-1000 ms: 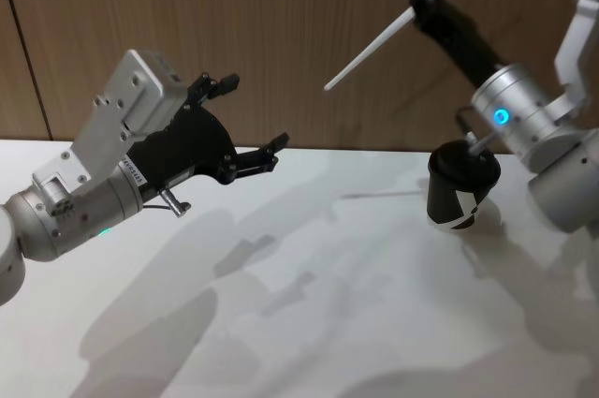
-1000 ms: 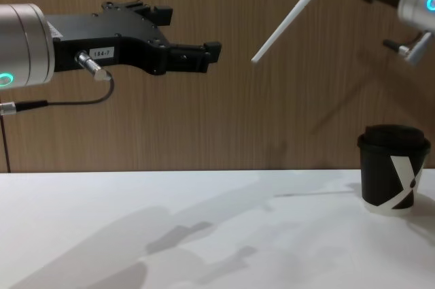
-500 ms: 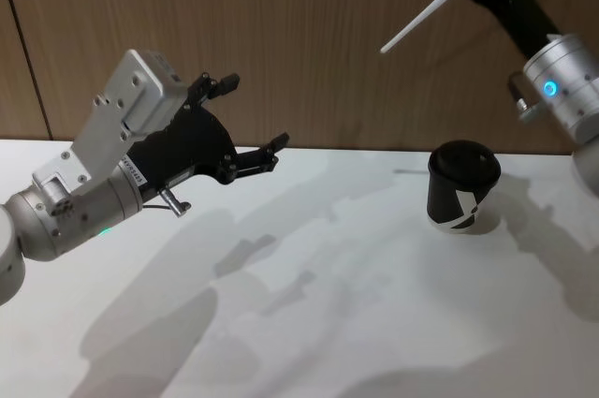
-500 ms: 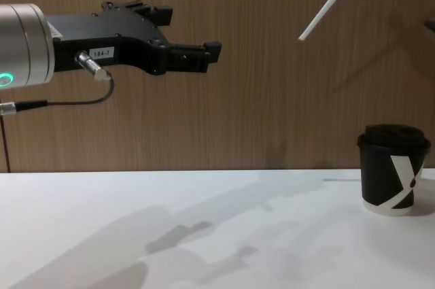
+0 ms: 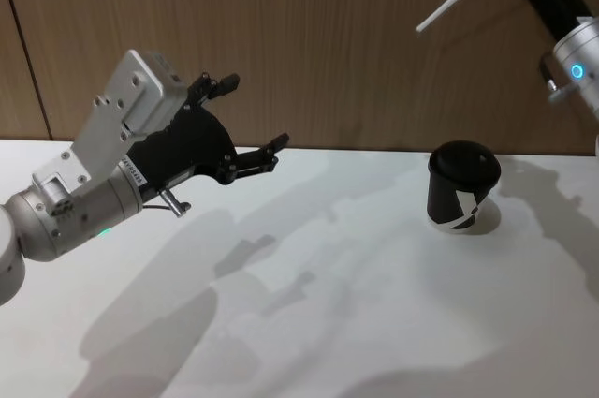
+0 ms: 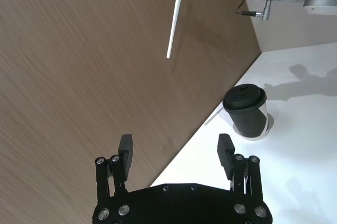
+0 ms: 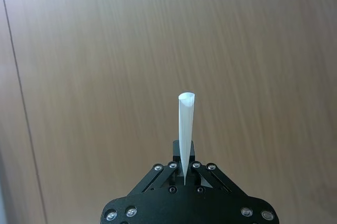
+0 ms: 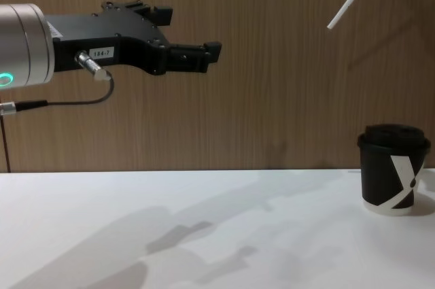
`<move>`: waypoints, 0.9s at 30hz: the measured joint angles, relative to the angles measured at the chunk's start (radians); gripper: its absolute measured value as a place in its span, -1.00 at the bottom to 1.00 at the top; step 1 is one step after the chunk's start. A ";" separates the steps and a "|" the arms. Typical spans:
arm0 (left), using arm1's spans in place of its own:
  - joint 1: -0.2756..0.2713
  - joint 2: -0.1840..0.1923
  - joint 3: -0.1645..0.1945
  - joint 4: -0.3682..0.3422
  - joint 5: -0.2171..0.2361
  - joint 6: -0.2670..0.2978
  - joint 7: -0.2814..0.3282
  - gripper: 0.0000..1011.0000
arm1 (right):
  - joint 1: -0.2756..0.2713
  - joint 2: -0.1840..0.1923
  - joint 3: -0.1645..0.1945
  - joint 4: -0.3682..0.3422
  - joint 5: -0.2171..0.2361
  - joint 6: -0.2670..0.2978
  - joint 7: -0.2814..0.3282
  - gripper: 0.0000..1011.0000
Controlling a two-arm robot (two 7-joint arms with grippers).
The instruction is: Pick up the straw with one hand, pass it to the other hand, and insert it into the cup.
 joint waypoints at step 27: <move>0.000 0.000 0.000 0.000 0.000 0.000 0.000 0.98 | 0.044 0.107 -0.004 0.061 -0.086 -0.042 0.094 -1.00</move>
